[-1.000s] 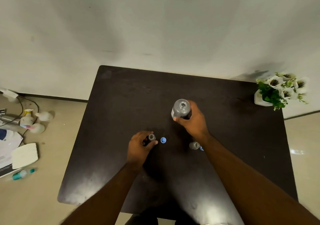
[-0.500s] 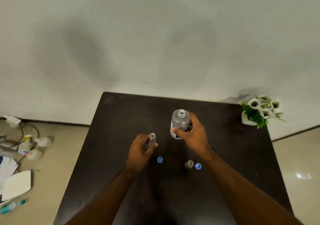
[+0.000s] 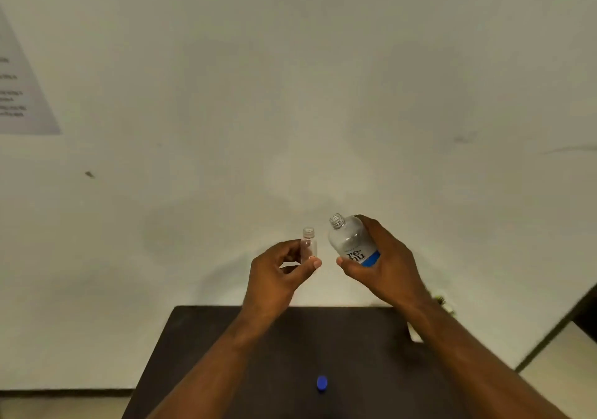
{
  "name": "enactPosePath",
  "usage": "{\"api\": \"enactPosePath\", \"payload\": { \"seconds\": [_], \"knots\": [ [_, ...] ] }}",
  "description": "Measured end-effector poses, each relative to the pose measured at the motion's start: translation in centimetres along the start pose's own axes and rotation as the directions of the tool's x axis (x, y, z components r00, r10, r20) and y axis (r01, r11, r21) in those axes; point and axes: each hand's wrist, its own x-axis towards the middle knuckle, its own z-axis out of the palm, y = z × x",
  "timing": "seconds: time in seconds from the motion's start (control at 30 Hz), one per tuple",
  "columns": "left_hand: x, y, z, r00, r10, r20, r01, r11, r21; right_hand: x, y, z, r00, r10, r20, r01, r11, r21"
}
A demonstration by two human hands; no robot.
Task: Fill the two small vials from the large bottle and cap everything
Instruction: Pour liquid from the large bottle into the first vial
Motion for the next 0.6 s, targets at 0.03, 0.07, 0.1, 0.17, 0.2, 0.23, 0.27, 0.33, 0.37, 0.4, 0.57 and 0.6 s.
{"api": "enactPosePath", "payload": {
  "seconds": [0.03,0.07,0.1,0.17,0.2,0.23,0.27,0.33,0.37,0.4,0.57,0.6],
  "knots": [
    [0.7,1.6,0.2,1.000,0.028,-0.003,-0.028,1.000,0.005,0.6,-0.6,-1.2,1.000,-0.023,-0.011,0.023,1.000,-0.020],
    [1.4,3.0,0.4,0.999,0.053,-0.002,-0.053,0.999,0.007,1.2,-1.2,-2.4,0.999,-0.047,-0.021,0.046,0.998,-0.045],
    [1.9,4.4,0.5,0.997,0.078,0.001,-0.078,0.997,0.005,1.9,-1.9,-3.6,0.997,-0.071,-0.031,0.069,0.995,-0.069],
    [2.7,6.7,0.7,0.993,0.120,0.003,-0.120,0.993,-0.005,2.9,-3.2,-5.6,0.991,-0.122,-0.051,0.115,0.986,-0.119],
    [3.0,7.8,0.8,0.990,0.140,0.004,-0.140,0.990,-0.006,3.3,-3.9,-6.6,0.987,-0.149,-0.061,0.139,0.980,-0.145],
    [3.1,8.7,0.8,0.988,0.153,0.004,-0.153,0.988,-0.004,3.7,-4.7,-7.4,0.983,-0.171,-0.072,0.157,0.973,-0.170],
    [3.3,9.5,0.9,0.987,0.162,0.006,-0.162,0.987,-0.003,4.1,-5.4,-8.3,0.978,-0.190,-0.083,0.171,0.966,-0.195],
    [3.5,10.9,0.9,0.984,0.177,0.009,-0.177,0.984,-0.028,4.6,-6.5,-9.6,0.970,-0.221,-0.102,0.190,0.950,-0.248],
    [3.6,11.5,0.9,0.983,0.185,0.008,-0.184,0.982,-0.045,4.7,-7.0,-10.2,0.967,-0.233,-0.107,0.197,0.942,-0.271],
    [3.6,12.0,0.8,0.982,0.190,0.006,-0.189,0.980,-0.058,4.9,-7.4,-10.7,0.964,-0.243,-0.108,0.204,0.935,-0.289],
    [3.2,13.7,0.2,0.976,0.219,0.010,-0.218,0.972,-0.084,5.1,-8.9,-12.4,0.959,-0.274,-0.074,0.233,0.908,-0.348],
    [2.9,13.9,0.1,0.973,0.229,0.009,-0.228,0.970,-0.086,5.1,-9.2,-12.7,0.958,-0.279,-0.063,0.239,0.903,-0.358]
  ]
}}
